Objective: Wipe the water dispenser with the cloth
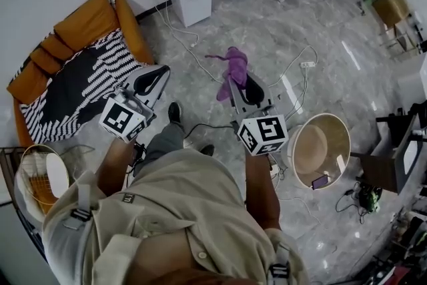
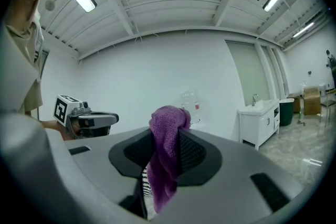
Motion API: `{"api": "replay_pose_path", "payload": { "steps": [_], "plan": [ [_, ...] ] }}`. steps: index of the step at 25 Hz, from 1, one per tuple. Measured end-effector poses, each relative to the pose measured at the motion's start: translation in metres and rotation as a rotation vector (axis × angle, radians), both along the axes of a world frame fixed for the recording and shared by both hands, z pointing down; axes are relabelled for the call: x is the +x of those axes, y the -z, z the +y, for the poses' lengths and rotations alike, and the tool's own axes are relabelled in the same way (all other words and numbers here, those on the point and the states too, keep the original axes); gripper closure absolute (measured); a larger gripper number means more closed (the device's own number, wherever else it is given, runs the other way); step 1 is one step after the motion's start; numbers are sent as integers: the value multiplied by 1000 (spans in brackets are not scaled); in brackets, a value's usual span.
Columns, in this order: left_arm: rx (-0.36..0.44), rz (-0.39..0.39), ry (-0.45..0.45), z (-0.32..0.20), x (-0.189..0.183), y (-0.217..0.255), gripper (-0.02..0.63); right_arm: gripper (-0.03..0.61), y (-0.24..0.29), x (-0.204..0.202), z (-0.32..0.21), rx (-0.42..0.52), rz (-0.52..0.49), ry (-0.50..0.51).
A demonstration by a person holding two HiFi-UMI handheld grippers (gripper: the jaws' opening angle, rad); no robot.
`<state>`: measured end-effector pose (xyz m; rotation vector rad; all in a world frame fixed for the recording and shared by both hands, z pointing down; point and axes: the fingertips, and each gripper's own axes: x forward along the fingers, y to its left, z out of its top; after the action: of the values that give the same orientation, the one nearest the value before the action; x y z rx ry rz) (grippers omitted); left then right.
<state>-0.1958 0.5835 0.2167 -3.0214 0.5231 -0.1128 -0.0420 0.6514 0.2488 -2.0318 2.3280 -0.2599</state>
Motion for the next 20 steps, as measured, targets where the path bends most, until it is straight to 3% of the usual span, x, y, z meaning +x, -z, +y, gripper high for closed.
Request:
{"api": "replay_pose_path", "payload": {
  "steps": [9,20],
  "plan": [
    [-19,37,-76,-62,33,-11,592,456,-13,25,-48,-46,19,-78],
    [-26,74,-168,-210,53,-11,592,457,-6,33,-175,-62,52,-164]
  ]
}}
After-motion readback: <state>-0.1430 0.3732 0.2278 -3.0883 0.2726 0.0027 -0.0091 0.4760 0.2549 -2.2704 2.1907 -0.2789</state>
